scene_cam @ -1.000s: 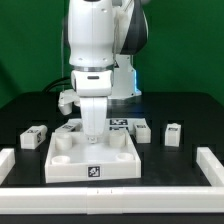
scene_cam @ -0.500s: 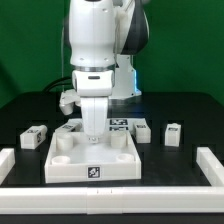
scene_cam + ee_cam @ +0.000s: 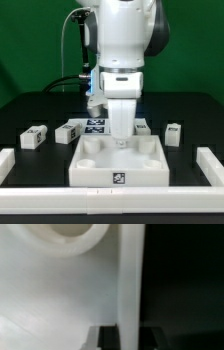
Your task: Assemble one leg
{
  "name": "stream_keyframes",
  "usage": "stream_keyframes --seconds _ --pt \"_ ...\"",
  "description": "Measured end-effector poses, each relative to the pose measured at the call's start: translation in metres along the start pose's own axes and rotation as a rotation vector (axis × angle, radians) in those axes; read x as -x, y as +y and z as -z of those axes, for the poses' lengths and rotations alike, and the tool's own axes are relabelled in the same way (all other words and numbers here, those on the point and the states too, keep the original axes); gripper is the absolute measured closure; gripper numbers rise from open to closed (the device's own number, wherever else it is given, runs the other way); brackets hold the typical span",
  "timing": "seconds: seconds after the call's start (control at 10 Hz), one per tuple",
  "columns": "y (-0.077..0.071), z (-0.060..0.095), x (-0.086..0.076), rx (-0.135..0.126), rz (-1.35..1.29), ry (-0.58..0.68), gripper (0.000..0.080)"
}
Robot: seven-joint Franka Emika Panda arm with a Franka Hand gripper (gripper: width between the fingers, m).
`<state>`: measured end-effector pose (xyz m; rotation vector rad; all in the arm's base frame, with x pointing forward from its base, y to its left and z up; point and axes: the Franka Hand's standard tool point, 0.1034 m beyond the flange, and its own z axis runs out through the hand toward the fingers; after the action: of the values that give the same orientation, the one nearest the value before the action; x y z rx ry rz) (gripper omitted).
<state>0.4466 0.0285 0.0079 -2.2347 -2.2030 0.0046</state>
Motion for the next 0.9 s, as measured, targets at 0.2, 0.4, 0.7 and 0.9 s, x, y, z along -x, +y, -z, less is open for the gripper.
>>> stream_keyframes --seconds 0.2,0.4,0.7,0.9 --pt "0.013 0.0 -0.011 0.003 0.062 0.006 0.0739" --pt "0.025 0.0 -0.023 0.008 0.073 0.011 0.0739" --pt "0.046 0.0 -0.04 0.026 0.035 0.022 0.0739" --pt "0.046 0.0 -0.042 0.021 0.017 0.019 0.0739"
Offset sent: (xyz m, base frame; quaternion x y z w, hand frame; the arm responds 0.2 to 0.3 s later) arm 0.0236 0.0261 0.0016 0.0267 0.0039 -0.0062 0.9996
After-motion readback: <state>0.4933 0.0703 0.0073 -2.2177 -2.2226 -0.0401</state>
